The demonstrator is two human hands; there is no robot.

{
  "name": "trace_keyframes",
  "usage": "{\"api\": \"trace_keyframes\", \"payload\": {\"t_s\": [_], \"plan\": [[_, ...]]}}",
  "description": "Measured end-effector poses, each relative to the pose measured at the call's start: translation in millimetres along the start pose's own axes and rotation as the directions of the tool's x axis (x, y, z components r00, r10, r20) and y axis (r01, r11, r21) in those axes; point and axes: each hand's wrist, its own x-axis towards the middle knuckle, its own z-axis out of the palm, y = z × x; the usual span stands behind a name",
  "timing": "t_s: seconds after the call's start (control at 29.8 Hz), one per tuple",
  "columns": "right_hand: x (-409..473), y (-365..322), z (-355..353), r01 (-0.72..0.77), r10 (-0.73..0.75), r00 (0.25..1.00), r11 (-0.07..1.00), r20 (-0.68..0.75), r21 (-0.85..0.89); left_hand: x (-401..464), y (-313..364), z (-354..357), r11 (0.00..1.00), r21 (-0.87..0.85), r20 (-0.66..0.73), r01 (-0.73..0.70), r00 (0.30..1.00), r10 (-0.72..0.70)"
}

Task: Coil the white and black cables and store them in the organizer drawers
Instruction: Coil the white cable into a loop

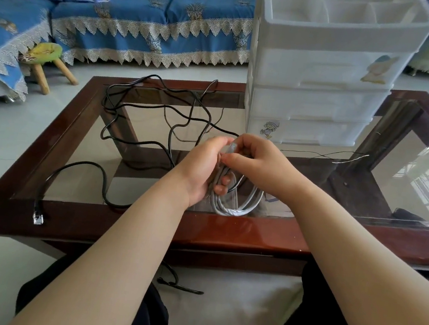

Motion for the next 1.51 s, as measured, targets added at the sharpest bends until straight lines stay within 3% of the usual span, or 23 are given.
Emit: {"api": "trace_keyframes", "payload": {"t_s": [0.13, 0.3, 0.47, 0.6, 0.74, 0.87, 1.07, 1.24, 1.41, 1.51], "plan": [[0, -2, -8, -0.005, 0.005, 1.0, 0.999, -0.014, -0.034, -2, 3, -5, 0.999, 0.03, 0.024, -0.042, 0.999, 0.041], [4, -1, -24, -0.018, 0.03, 0.991, 0.996, -0.132, 0.089, -7, 3, -11, 0.957, 0.285, 0.137, -0.058, 0.99, 0.02], [5, 1, -27, -0.03, 0.054, 0.985, 0.989, -0.164, 0.148, -4, 0, -4, 0.984, 0.157, 0.141, -0.086, 0.988, 0.064], [7, 5, -29, -0.054, 0.08, 0.982, 0.987, -0.169, 0.154, -4, -3, 1, 0.952, 0.264, 0.119, -0.152, 0.985, 0.125], [9, 12, -29, -0.1, 0.127, 0.974, 0.984, -0.188, 0.149, 0, -5, 6, 0.866, 0.444, 0.088, -0.23, 0.973, 0.213], [8, 18, -30, -0.148, 0.181, 0.964, 0.974, -0.196, 0.174, 5, -6, 9, 0.703, 0.668, 0.074, -0.244, 0.962, 0.263], [6, 27, -29, -0.186, 0.228, 0.955, 0.959, -0.189, 0.215, 9, -11, 13, 0.354, 0.898, 0.121, -0.259, 0.922, 0.368], [5, 33, -33, -0.175, 0.229, 0.949, 0.954, -0.217, 0.242, 12, -13, 19, 0.332, 0.901, 0.146, -0.279, 0.916, 0.374], [-1, 35, -36, -0.185, 0.228, 0.961, 0.95, -0.153, 0.252, 17, -16, 24, 0.269, 0.934, 0.101, -0.237, 0.894, 0.437], [4, 44, -55, -0.224, 0.191, 0.944, 0.97, -0.271, -0.098, 19, -15, 26, 0.272, 0.934, 0.088, -0.233, 0.885, 0.457]]}}
